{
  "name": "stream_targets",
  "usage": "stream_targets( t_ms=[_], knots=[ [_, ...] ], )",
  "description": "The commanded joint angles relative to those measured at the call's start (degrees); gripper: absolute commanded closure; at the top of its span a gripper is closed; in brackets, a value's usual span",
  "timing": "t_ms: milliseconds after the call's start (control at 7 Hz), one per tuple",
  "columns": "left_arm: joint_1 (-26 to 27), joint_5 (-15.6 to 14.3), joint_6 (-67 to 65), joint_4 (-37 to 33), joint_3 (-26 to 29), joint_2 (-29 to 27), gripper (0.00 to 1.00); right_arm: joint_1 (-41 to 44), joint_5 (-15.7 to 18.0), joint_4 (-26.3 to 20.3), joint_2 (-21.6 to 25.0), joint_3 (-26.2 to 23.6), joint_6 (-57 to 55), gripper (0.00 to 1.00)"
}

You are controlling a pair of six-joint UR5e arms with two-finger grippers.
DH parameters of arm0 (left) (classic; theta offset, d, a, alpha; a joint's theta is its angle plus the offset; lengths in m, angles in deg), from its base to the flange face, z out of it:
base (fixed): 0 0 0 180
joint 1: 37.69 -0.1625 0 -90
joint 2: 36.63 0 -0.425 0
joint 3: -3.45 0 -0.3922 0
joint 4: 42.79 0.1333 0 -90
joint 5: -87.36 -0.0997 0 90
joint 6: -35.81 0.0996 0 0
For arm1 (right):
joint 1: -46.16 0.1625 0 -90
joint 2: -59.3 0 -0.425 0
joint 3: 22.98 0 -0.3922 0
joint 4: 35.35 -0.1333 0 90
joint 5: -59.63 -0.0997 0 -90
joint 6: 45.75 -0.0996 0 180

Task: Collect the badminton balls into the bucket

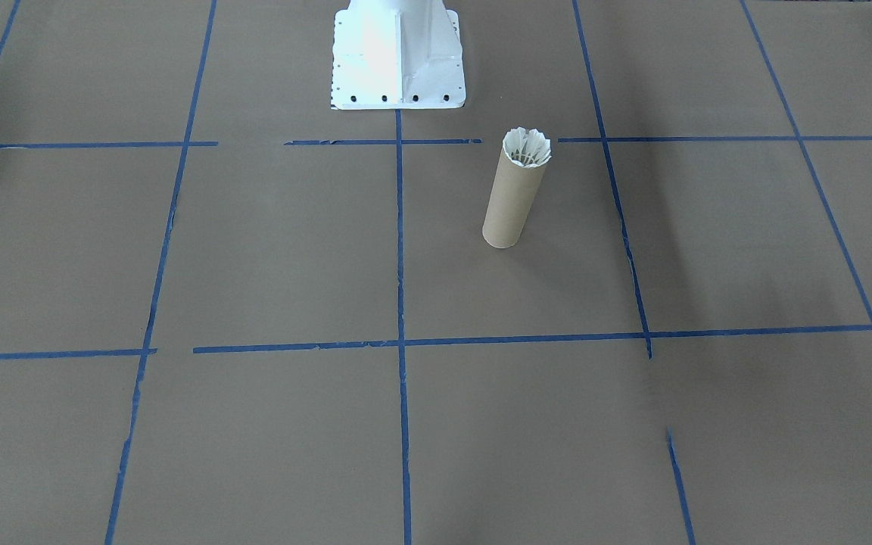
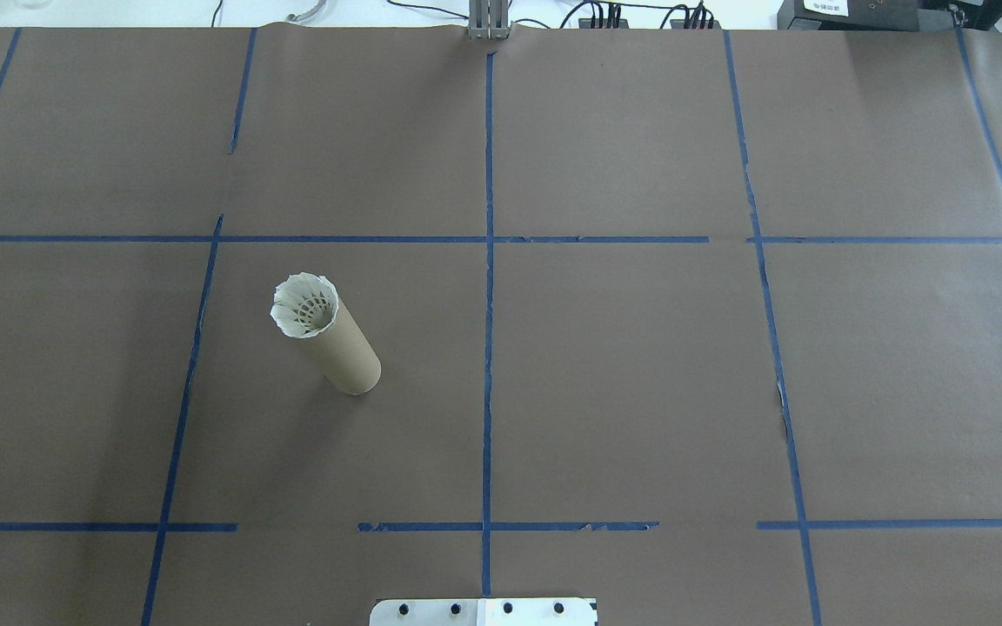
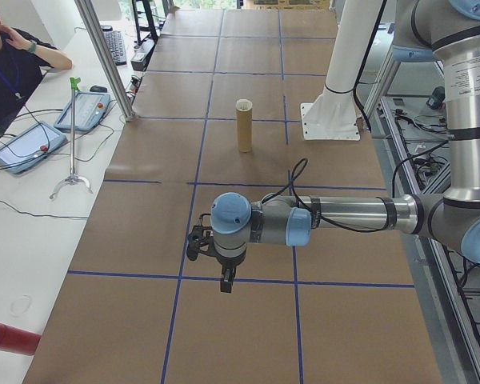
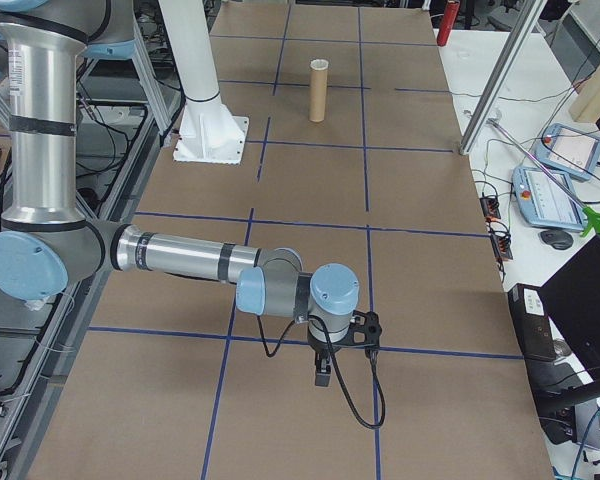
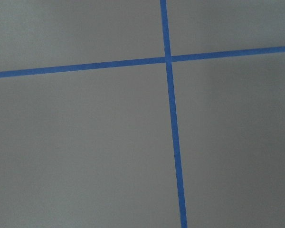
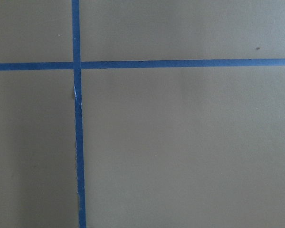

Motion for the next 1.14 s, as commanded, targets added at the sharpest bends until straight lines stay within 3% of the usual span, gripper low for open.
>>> stream_targets(
  t_ms=[0, 143, 1000],
  knots=[
    [0.4, 1.6, 0.9, 0.4, 0.7, -0.2, 0.0, 0.0, 0.0, 0.0, 0.0, 0.0, 0.0, 0.0],
    [0.4, 4.7, 0.8, 0.4, 0.7, -0.2, 0.0, 0.0, 0.0, 0.0, 0.1, 0.0, 0.0, 0.0],
    [0.4, 4.0, 0.8, -1.5, 0.3, 0.7, 0.0, 0.0, 0.0, 0.0, 0.0, 0.0, 0.0, 0.0]
  ],
)
